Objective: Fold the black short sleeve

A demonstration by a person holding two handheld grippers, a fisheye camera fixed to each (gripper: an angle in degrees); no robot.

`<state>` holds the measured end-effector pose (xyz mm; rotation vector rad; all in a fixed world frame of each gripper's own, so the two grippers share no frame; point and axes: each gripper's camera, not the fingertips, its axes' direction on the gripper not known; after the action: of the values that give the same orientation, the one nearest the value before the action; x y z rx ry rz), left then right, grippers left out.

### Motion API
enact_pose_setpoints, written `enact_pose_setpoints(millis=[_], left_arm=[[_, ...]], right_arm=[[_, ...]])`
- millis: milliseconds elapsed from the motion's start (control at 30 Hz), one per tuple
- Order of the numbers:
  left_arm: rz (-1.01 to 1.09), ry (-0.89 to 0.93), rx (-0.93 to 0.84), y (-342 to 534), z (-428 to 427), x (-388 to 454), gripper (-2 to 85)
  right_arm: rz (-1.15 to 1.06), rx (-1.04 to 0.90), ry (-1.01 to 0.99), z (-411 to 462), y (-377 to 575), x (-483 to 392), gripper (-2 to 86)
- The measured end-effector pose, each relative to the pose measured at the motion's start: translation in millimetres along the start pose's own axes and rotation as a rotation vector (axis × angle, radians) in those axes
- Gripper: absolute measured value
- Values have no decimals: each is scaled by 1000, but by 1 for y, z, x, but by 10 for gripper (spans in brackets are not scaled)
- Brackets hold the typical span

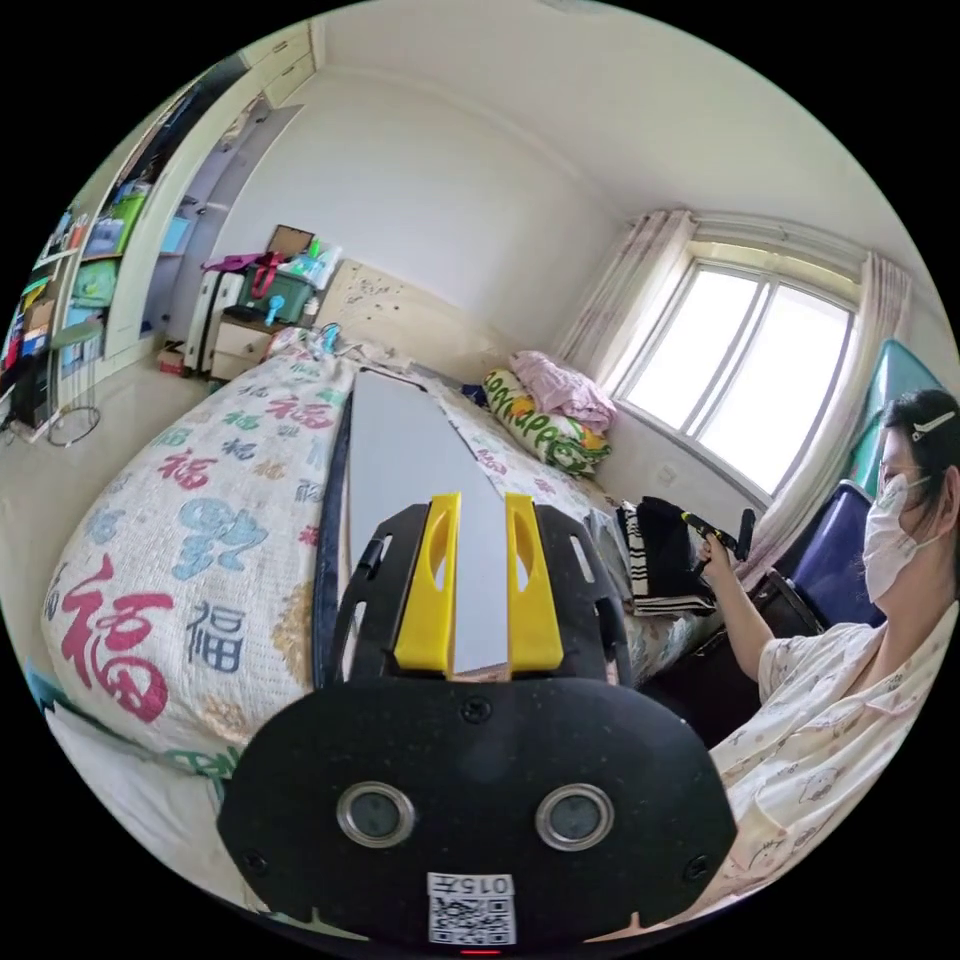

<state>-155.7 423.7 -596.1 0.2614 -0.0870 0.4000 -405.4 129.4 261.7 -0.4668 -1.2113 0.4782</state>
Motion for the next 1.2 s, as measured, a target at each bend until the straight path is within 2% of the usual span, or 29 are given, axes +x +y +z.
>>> enact_pose_setpoints(millis=[167, 400, 533, 633, 800, 933, 1000, 1100, 1200], left_arm=[[76, 210, -20, -30, 31, 25, 76], [37, 504, -33, -46, 86, 41, 132], [-26, 578, 145, -79, 77, 11, 162], [-83, 518, 281, -99, 58, -23, 168], [-302, 489, 337, -100, 73, -99, 142], [-489, 477, 242, -98, 112, -131, 135], [-485, 444, 199, -111, 119, -126, 134], [-396, 449, 140, -139, 132, -102, 133], [-339, 452, 90, -158, 146, -82, 132]], right_arm=[[1, 171, -323, -101, -18, -26, 3], [-139, 305, -820, -201, -16, -161, 3], [-139, 310, -1041, -196, 26, -236, 4], [-88, 219, -1174, -148, 77, -271, 5], [-68, -16, -1097, -51, 191, -305, 11], [-131, -205, -969, 13, 292, -315, 34], [-196, -206, -871, 15, 321, -315, 63], [-316, -63, -723, -11, 351, -319, 107], [-520, -11, -708, -32, 369, -355, 123]])
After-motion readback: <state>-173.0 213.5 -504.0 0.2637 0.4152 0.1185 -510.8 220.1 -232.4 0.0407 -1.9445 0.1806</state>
